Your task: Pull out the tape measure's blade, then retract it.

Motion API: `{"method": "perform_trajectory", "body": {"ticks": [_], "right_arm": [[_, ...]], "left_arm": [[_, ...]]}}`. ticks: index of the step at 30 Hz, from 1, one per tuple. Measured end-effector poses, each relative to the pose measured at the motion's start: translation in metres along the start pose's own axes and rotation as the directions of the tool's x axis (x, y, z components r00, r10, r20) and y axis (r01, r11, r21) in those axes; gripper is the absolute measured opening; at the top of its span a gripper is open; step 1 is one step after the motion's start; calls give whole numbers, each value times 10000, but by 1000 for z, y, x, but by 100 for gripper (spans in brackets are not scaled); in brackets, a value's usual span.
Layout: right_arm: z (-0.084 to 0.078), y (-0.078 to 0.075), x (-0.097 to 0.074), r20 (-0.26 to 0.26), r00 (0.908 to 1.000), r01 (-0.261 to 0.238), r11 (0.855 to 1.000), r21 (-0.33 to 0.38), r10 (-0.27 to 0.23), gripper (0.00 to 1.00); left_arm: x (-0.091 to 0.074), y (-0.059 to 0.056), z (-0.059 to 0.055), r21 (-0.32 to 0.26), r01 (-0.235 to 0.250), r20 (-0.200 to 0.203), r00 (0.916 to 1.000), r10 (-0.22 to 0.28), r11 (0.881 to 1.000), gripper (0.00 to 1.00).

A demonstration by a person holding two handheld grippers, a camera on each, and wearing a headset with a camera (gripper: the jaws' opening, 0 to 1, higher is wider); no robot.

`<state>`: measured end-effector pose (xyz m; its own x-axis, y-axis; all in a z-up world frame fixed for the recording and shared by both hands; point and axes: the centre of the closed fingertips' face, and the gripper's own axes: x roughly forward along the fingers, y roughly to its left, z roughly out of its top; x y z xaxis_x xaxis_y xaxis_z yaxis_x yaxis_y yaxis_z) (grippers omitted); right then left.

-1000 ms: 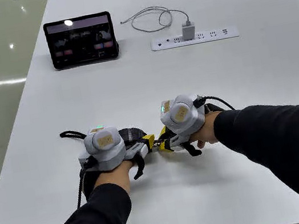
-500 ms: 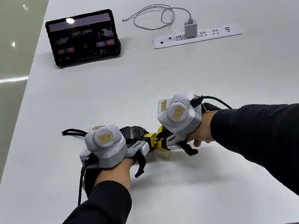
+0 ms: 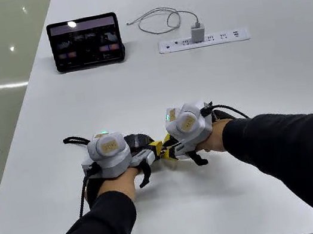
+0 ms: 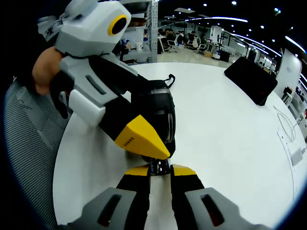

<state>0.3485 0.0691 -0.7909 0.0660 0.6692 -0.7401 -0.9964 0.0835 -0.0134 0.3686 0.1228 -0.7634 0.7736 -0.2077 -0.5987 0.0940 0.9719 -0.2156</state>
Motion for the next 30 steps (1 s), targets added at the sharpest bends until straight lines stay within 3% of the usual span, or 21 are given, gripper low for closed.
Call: {"method": "perform_trajectory", "body": {"ticks": [6,7,30], "right_arm": [[5,2,5,165,9999,-50,10000,-54,51,11],[4,2,5,48,9999,-90,9991,-418,92,10],[4,3,6,-1,9999,-150,9996,234,150,11]], "left_arm": [[0,0,0,14,-2,-2,10000,2,10000,61],[-1,0,0,49,-4,-15,10000,4,10000,61],[-1,-1,-1,38,-9,-64,10000,9,10000,62]]}}
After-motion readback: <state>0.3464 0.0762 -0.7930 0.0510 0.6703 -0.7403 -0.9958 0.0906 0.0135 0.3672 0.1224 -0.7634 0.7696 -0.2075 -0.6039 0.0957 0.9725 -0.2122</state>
